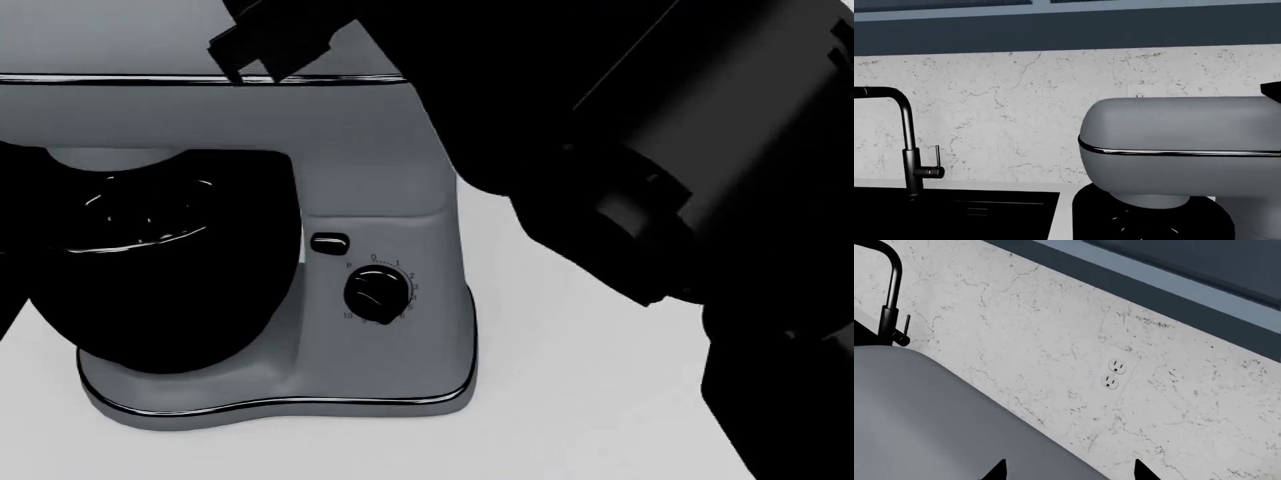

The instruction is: Close the stand mixer head.

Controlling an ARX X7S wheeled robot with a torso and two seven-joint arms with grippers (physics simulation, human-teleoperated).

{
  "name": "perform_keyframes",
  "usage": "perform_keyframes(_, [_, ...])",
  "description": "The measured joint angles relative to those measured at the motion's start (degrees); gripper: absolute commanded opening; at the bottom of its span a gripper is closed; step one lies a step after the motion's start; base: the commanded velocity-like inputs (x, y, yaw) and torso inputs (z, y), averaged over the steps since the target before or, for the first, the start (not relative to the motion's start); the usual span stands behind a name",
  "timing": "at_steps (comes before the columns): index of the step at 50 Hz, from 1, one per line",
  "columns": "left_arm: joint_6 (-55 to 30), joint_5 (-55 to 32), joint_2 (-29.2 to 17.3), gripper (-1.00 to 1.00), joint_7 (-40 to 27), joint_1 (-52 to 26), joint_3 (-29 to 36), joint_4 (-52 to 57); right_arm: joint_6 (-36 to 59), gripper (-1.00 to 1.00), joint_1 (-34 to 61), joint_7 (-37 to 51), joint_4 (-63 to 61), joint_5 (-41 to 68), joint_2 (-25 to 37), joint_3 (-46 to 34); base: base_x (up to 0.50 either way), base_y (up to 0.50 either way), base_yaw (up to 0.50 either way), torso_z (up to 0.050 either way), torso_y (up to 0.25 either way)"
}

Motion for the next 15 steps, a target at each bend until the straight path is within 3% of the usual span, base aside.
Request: perform_keyframes(15, [0.8,-0.7,-0.9,1.00,0.0,0.6,-1.4,-0.1,-1.5,1.00,-0.4,-0.1,-1.2,-3.9,-1.5,-2.1,0.01,0.00,0.01,0.000,0.000])
